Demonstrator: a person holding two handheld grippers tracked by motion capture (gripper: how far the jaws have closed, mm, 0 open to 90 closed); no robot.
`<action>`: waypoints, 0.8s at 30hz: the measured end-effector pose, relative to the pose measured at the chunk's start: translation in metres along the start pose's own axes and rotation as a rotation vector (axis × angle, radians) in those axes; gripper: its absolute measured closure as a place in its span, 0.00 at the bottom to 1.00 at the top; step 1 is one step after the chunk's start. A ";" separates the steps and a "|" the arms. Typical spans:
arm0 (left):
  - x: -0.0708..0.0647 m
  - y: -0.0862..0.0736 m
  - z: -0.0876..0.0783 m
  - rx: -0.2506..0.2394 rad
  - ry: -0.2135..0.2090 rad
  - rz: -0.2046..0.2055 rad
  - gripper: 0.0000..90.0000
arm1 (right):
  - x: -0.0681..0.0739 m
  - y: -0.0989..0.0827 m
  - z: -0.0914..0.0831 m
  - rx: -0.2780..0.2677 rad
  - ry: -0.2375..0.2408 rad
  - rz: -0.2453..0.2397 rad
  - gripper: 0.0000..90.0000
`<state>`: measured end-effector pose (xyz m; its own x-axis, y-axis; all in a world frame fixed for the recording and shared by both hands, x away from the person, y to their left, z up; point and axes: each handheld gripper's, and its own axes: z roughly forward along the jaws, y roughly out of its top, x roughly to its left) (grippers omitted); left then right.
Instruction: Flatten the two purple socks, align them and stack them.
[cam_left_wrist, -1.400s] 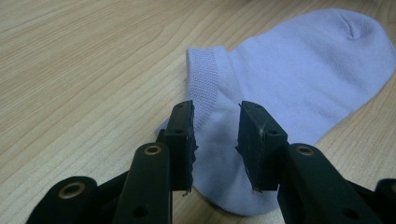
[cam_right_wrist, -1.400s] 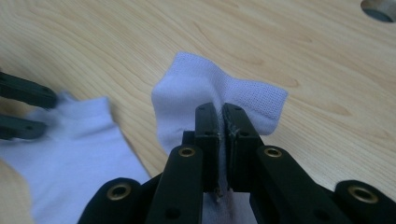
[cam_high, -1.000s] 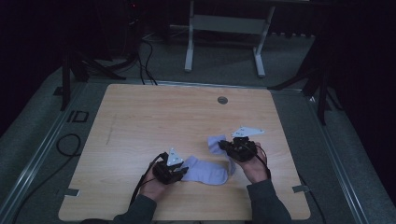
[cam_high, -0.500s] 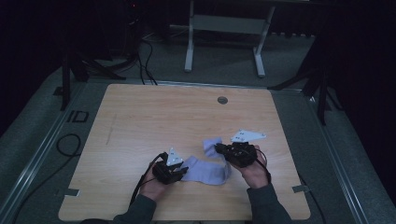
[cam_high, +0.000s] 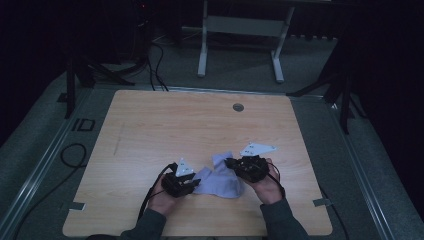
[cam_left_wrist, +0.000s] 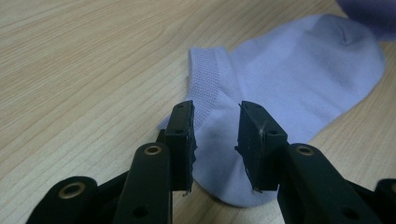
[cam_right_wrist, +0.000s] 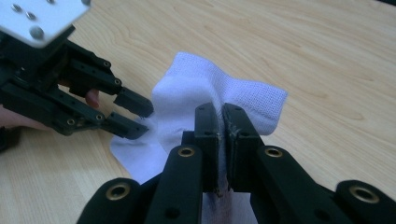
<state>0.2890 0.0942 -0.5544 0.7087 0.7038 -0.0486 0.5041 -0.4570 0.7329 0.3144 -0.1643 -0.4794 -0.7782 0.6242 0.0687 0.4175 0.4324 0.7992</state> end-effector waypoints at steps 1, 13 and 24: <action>0.000 0.000 -0.001 0.000 0.003 0.000 0.74 | 0.001 0.000 0.001 0.001 0.001 -0.001 0.94; 0.004 -0.003 0.002 0.055 0.004 0.009 0.84 | 0.010 -0.001 0.016 0.016 0.048 -0.037 0.94; 0.006 -0.002 0.002 0.059 0.002 -0.006 0.89 | 0.015 -0.005 0.032 0.044 0.088 -0.062 0.94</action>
<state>0.2933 0.0983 -0.5582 0.7047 0.7076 -0.0512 0.5364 -0.4841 0.6914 0.3158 -0.1369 -0.5013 -0.8406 0.5367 0.0734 0.3858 0.4980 0.7766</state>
